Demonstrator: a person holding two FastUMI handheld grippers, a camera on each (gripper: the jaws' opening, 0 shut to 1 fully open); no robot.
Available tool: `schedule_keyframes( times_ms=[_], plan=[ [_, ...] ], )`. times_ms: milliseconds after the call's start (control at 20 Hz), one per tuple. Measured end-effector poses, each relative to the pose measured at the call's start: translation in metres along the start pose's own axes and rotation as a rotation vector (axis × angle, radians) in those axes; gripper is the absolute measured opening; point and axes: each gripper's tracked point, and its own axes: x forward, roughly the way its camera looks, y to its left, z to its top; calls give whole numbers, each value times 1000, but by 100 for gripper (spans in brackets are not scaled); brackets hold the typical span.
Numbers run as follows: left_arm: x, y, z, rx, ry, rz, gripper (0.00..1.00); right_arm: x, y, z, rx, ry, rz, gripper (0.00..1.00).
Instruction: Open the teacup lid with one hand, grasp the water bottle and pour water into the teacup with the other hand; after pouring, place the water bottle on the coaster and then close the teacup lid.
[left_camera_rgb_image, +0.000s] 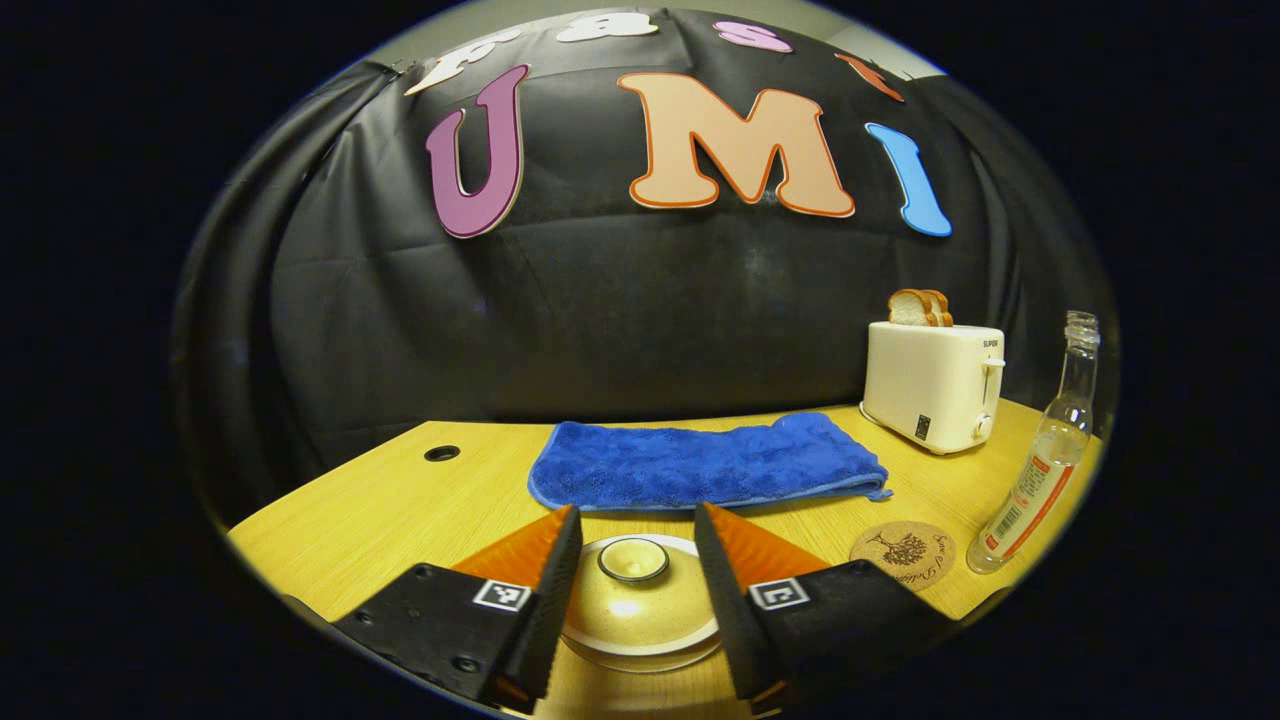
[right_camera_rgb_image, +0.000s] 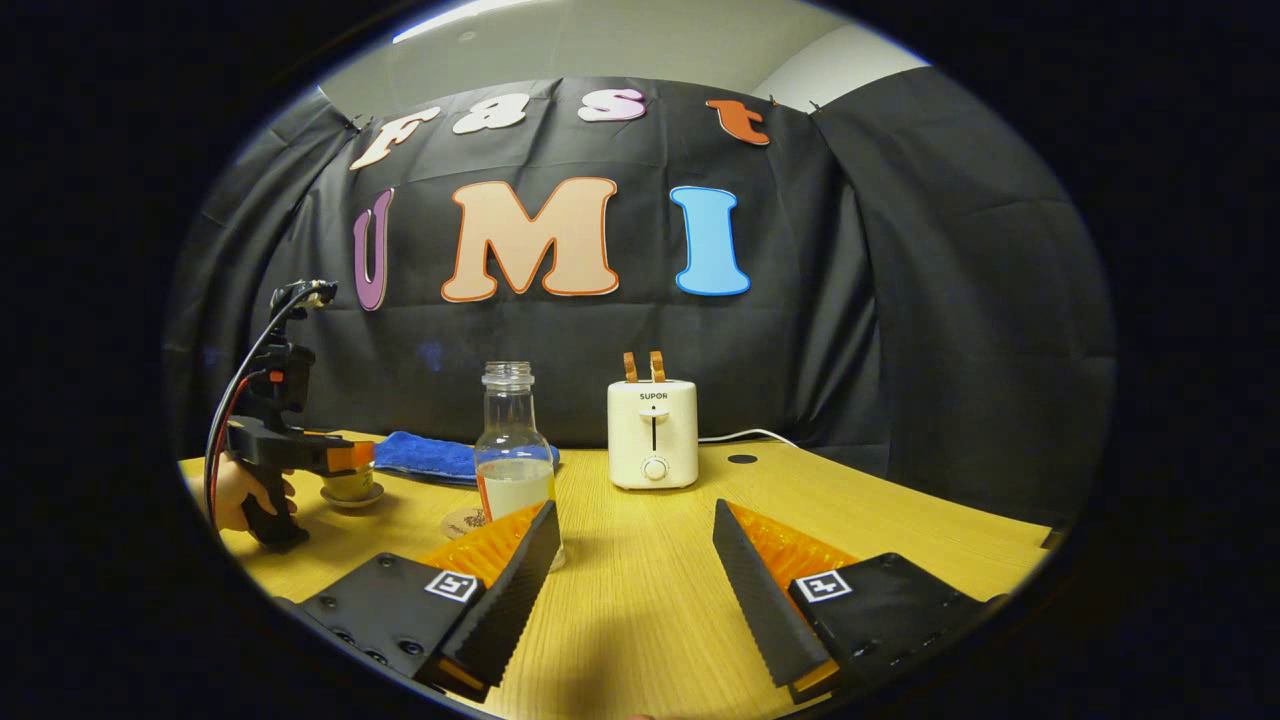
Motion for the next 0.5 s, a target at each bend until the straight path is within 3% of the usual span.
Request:
schedule_keyframes(
  times_ms=[50, 100, 200, 500],
  plan=[
    [0, 1, 0, 4, 1, 6, 58, 0, -1, 1, 0, -1, -2, 96],
    [1, 3, -1, 12, 4, 10, 42, 0, -2, 0, 0, 0, -4, 96],
    [1, 4, 0, 10, 0, 7, 29, 1, -4, 1, 0, -1, -7, 96],
    [-2, 4, -3, 13, 14, 18, 25, 1, -4, 1, 0, -2, -8, 96]
  ],
)
